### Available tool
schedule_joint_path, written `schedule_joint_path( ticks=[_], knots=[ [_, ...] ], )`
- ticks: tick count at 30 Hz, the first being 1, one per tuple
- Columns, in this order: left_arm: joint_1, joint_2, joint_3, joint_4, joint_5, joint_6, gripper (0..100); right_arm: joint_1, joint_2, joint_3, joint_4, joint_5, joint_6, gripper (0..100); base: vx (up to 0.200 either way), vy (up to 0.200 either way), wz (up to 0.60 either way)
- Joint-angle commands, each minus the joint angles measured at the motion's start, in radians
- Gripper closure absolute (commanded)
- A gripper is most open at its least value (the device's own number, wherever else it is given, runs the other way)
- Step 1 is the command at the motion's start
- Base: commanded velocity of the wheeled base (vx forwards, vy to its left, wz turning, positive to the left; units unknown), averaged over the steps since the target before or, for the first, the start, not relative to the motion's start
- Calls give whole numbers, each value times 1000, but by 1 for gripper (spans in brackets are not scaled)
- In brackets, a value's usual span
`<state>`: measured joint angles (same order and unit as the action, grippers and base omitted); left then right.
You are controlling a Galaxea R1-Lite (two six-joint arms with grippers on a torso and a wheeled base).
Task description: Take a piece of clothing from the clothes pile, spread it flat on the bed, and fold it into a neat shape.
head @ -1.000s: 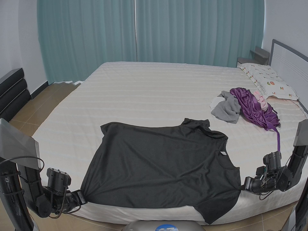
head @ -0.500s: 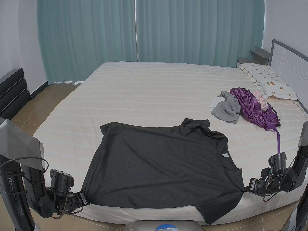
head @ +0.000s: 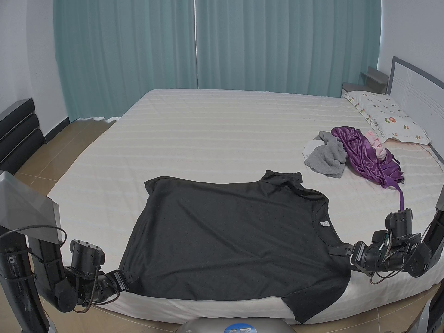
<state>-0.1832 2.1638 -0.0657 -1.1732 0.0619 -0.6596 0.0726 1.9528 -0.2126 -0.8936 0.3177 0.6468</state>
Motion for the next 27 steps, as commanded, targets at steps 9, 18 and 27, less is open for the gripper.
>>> schedule_joint_path(
  ticks=[9,18,27],
  knots=[
    [13,-108,-68,0,1,-86,0,36,-2,9,-57,52,125,0,0,0,0],
    [13,-105,-66,0,-7,-118,0,35,14,13,-67,77,140,0,0,89,0],
    [11,-107,-71,-2,-7,-120,0,32,0,13,-68,75,140,0,0,111,0]
  ],
)
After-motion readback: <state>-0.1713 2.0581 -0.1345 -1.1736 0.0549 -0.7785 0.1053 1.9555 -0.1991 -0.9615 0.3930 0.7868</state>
